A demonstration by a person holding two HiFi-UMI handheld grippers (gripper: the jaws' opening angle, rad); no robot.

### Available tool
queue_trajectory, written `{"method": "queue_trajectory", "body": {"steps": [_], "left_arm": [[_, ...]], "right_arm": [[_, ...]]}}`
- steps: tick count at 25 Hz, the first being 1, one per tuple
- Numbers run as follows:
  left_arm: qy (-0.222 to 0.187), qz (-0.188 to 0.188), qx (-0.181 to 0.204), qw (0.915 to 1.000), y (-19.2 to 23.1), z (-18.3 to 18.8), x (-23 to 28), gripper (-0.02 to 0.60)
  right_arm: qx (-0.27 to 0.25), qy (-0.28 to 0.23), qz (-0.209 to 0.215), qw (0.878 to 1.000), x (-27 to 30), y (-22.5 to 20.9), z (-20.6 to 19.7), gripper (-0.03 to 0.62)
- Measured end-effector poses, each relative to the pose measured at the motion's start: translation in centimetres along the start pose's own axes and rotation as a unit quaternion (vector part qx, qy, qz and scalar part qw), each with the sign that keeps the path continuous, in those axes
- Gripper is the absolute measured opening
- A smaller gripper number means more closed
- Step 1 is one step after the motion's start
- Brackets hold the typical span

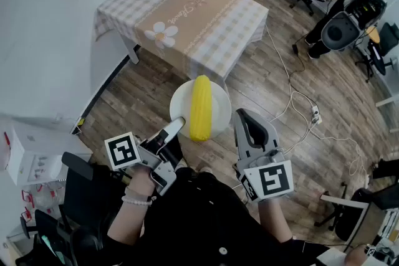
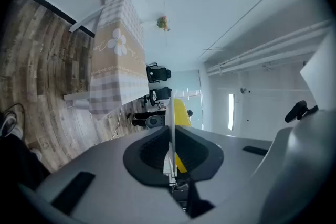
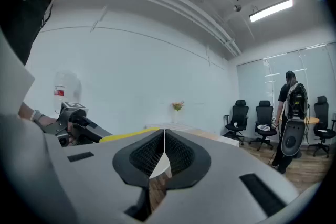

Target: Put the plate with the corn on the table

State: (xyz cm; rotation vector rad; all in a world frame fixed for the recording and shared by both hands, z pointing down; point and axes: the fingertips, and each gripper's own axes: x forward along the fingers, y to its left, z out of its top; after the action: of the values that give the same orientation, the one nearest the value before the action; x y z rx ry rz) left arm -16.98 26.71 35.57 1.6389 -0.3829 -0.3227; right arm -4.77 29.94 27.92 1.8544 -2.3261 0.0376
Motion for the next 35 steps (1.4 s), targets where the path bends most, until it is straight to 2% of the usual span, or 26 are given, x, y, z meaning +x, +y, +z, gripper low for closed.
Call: {"method": "queue_trajectory", "body": {"steps": [11,13,16,19,22,23,24,25,31,35], "left_arm": [[0.006,0.0,-0.003,1.0,0.2,-0.2,-0.1,0.031],[0.007,0.001,-0.004,1.0,0.3,-0.2,-0.1,0.031],[0.008,-0.001,-0.002,1.0,0.4,-0.1,0.0,0.031],[0.007,-0.004,-0.001,1.0,0.2,0.0,0.0,0.031],[0.005,-0.008,-0.002,1.0,0.0,0.1,-0.1,0.031],[0.004,-0.009,-0.001,1.0,0.0,0.2,-0.2,0.031],[0.004,-0.01,-0.001,0.9999,0.0,0.3,-0.2,0.031],[0.003,-0.01,-0.001,0.9999,0.0,0.5,-0.3,0.031],[0.007,-0.015,0.001,0.9999,0.0,1.0,-0.2,0.031],[0.017,-0.021,0.003,0.9996,-0.1,1.1,0.0,0.031]], "right_arm": [[0.008,0.011,-0.005,1.0,-0.1,0.1,-0.7,0.043],[0.033,0.017,-0.01,0.999,-0.1,-0.2,-1.2,0.043],[0.107,0.029,-0.009,0.994,0.0,-0.7,-2.2,0.044],[0.193,0.046,0.002,0.98,0.1,-0.9,-3.5,0.044],[0.287,0.052,0.012,0.957,0.1,-0.9,-4.7,0.048],[0.313,0.052,0.016,0.948,0.1,-0.9,-4.9,0.059],[0.332,0.052,0.021,0.942,0.2,-0.7,-5.1,0.112],[0.345,0.055,0.026,0.937,0.3,-0.6,-5.4,0.135],[0.417,0.061,0.057,0.905,1.2,1.2,-6.5,0.169],[0.431,0.065,0.066,0.898,1.9,2.2,-6.7,0.169]]}}
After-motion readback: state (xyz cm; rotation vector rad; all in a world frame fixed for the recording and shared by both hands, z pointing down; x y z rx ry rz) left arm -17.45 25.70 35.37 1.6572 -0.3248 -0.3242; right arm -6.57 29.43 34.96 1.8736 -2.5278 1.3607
